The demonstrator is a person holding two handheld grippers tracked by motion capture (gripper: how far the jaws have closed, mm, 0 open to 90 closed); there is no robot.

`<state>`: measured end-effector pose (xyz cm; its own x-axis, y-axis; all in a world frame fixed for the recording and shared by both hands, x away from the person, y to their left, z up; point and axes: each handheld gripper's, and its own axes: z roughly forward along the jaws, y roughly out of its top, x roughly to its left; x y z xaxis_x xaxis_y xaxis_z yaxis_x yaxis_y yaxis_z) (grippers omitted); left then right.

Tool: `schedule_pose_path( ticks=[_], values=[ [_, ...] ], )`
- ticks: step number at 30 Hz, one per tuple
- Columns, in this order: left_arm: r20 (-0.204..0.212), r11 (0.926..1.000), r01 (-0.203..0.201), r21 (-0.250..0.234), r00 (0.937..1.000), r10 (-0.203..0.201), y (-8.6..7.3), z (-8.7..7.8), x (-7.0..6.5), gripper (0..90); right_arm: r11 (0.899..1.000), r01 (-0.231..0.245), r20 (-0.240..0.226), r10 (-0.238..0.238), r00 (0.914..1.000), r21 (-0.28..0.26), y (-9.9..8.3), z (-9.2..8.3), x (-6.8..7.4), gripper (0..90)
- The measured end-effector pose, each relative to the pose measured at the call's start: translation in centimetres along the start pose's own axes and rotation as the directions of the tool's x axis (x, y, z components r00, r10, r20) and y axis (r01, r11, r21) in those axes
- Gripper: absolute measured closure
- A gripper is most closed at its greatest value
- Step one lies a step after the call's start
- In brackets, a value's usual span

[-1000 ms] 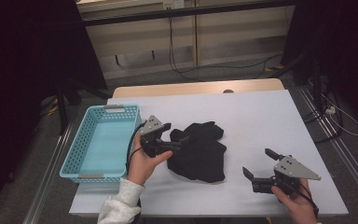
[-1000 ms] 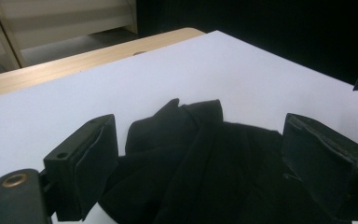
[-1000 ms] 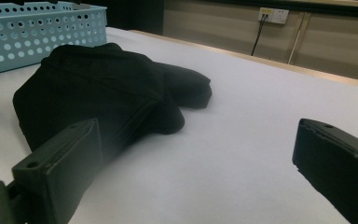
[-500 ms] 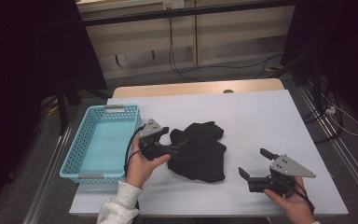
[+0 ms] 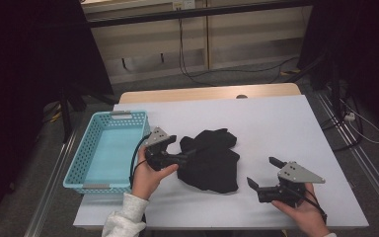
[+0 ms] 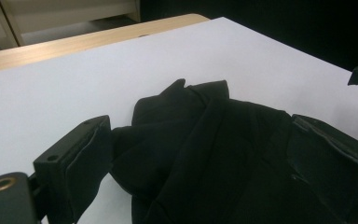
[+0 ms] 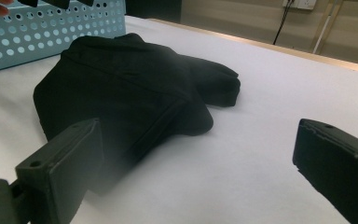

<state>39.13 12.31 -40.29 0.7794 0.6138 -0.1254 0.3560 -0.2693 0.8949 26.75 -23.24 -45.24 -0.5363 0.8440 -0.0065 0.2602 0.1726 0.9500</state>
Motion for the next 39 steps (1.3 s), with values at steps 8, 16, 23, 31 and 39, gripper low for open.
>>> schedule_pose_path(
  ticks=[8, 16, 23, 31, 39],
  values=[
    [-0.008, 0.9999, 0.010, -0.009, 0.9999, -0.010, 0.0, -0.2, 0.0, 7.3, 1.000, -0.007, -0.057, 0.008, 0.9983, 0.022, 0.4, 0.9, 0.8, 2.0],
    [-0.020, 0.9999, 0.012, 0.005, 0.9997, -0.012, -0.6, -0.1, 0.1, 7.4, 0.999, 0.018, -0.099, -0.013, 0.9950, 0.051, 0.7, 1.7, 1.2, 14.7],
    [-0.041, 0.9998, 0.015, 0.012, 0.9990, -0.015, -1.0, -0.6, 0.0, 7.4, 0.997, 0.036, -0.193, -0.021, 0.9811, 0.075, 1.1, 2.7, 2.1, 38.3],
    [-0.054, 0.9997, 0.019, 0.018, 0.9984, -0.018, -1.6, -1.2, 0.0, 7.5, 0.979, 0.129, -0.346, -0.067, 0.9357, 0.159, 0.8, 5.5, 4.3, 44.1],
    [-0.073, 0.9995, 0.023, 0.020, 0.9971, -0.021, -1.9, -1.4, 0.1, 7.6, 0.951, 0.198, -0.370, -0.099, 0.9238, 0.240, 0.7, 6.9, 5.3, 59.0]
  ],
)
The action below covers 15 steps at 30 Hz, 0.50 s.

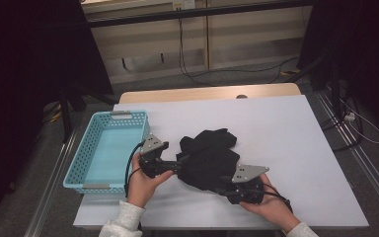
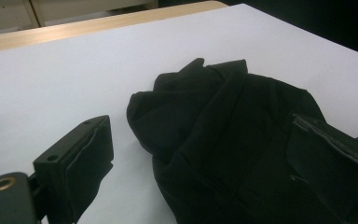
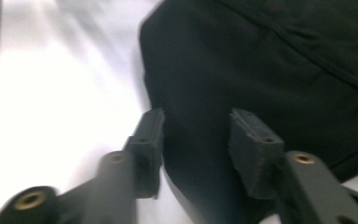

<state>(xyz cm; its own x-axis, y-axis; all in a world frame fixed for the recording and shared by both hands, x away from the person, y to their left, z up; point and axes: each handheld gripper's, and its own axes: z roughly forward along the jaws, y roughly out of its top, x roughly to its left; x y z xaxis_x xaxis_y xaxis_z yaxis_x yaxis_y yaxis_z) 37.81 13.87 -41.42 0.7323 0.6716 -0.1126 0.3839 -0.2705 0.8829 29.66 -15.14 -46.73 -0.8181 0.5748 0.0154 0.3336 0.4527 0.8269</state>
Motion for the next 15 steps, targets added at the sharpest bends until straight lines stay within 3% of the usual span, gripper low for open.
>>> schedule_pose_path(
  ticks=[3, 5, 9, 10, 12, 14, 15],
  values=[
    [0.005, 1.0000, -0.001, 0.002, 1.0000, 0.001, 0.0, 0.2, -0.2, 7.6, 0.998, 0.000, 0.016, -0.001, 0.9999, 0.056, 0.2, 0.5, -0.1, 81.2],
    [0.010, 1.0000, -0.002, 0.000, 0.9999, 0.002, 0.0, 0.2, -0.3, 7.6, 0.998, -0.005, 0.010, 0.004, 0.9999, 0.056, 0.3, 0.6, -0.3, 88.9],
    [0.016, 0.9999, -0.008, -0.007, 0.9998, 0.008, 0.1, 0.1, -0.5, 7.8, 0.999, -0.053, 0.048, 0.052, 0.9975, 0.013, 0.5, -0.6, -1.5, 90.0],
    [0.011, 0.9999, -0.009, -0.009, 0.9999, 0.009, 0.1, 0.1, -0.5, 8.0, 0.995, -0.084, 0.084, 0.087, 0.9926, -0.046, 0.6, -1.9, -2.4, 90.0],
    [0.007, 0.9998, -0.021, -0.008, 0.9998, 0.021, -0.1, 0.2, -0.7, 8.0, 0.989, -0.121, 0.107, 0.130, 0.9857, -0.090, 0.4, -3.1, -3.3, 90.0],
    [0.011, 0.9996, -0.028, 0.000, 0.9995, 0.028, -0.4, 0.6, -1.2, 8.0, 0.980, -0.162, 0.119, 0.176, 0.9771, -0.117, -0.1, -3.9, -4.1, 90.0],
    [0.011, 0.9996, -0.028, 0.000, 0.9995, 0.028, -0.4, 0.6, -1.2, 8.0, 0.980, -0.162, 0.119, 0.176, 0.9771, -0.117, -0.1, -3.9, -4.1, 90.0]
  ],
)
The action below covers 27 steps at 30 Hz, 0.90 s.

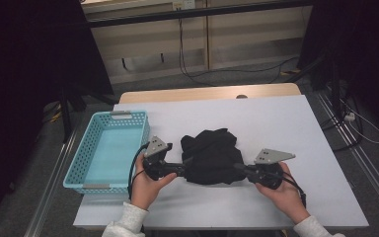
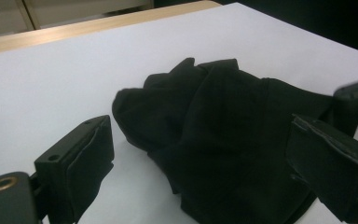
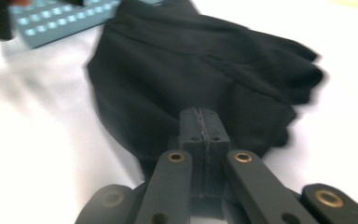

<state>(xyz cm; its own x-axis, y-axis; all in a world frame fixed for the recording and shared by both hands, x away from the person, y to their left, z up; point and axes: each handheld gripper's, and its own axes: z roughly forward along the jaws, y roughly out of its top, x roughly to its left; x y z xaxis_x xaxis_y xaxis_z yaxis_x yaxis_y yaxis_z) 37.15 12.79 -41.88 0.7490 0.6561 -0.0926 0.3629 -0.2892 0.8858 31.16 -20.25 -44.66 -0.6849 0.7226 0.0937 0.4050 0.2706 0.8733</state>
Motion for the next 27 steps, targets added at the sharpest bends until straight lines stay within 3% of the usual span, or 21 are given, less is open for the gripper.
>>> schedule_pose_path(
  ticks=[7, 18, 25, 27],
  values=[
    [0.030, 0.9999, -0.009, 0.011, 0.9995, 0.009, -0.7, 0.6, -0.7, 8.9, 0.999, -0.032, 0.080, 0.035, 0.9962, -0.034, -0.3, -1.4, -1.7, 90.0],
    [0.031, 0.9990, -0.026, 0.035, 0.9992, 0.025, -1.2, 1.1, -0.9, 9.6, 0.998, -0.042, 0.126, 0.047, 0.9910, -0.037, -0.7, -2.5, -2.8, 90.0],
    [0.048, 0.9993, -0.021, 0.032, 0.9987, 0.020, -1.7, 1.7, -1.0, 9.6, 0.997, -0.061, 0.174, 0.069, 0.9823, -0.054, -1.1, -3.4, -4.0, 90.0],
    [0.052, 0.9984, -0.036, 0.044, 0.9981, 0.033, -1.8, 1.9, -1.2, 9.6, 0.996, -0.064, 0.186, 0.073, 0.9798, -0.056, -1.1, -3.6, -4.2, 90.0]
  ],
)
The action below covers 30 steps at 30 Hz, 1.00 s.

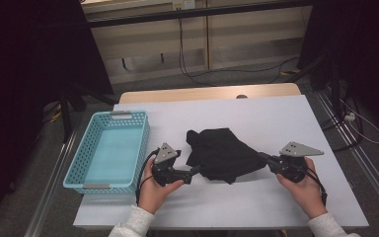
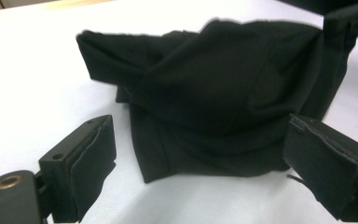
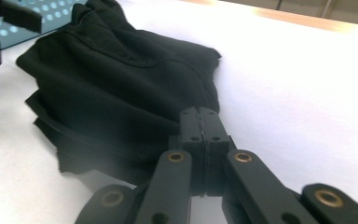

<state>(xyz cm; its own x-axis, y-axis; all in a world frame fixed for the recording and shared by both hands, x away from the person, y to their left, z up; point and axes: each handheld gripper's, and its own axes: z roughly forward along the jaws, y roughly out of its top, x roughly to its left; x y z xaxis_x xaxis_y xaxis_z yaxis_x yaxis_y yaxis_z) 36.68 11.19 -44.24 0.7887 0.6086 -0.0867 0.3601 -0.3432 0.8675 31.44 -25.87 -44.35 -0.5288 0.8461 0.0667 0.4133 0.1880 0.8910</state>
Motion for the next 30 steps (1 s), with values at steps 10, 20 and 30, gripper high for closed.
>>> schedule_pose_path(
  ticks=[10, 20, 30],
  values=[
    [0.011, 0.9989, -0.035, 0.031, 0.9993, 0.035, -0.3, 1.3, -0.6, 10.1, 1.000, -0.022, 0.049, 0.022, 0.9986, 0.013, -0.4, -0.8, -1.3, 90.0],
    [0.029, 0.9964, -0.071, 0.047, 0.9972, 0.069, -0.4, 2.0, -0.7, 15.3, 0.998, -0.059, 0.086, 0.059, 0.9946, -0.001, -1.0, -1.7, -2.5, 90.0],
    [0.093, 0.9915, -0.115, 0.061, 0.9897, 0.109, -0.1, 3.5, -2.1, 25.1, 0.999, -0.054, 0.077, 0.053, 0.9956, 0.008, -1.1, -2.0, -2.2, 90.0]
  ],
)
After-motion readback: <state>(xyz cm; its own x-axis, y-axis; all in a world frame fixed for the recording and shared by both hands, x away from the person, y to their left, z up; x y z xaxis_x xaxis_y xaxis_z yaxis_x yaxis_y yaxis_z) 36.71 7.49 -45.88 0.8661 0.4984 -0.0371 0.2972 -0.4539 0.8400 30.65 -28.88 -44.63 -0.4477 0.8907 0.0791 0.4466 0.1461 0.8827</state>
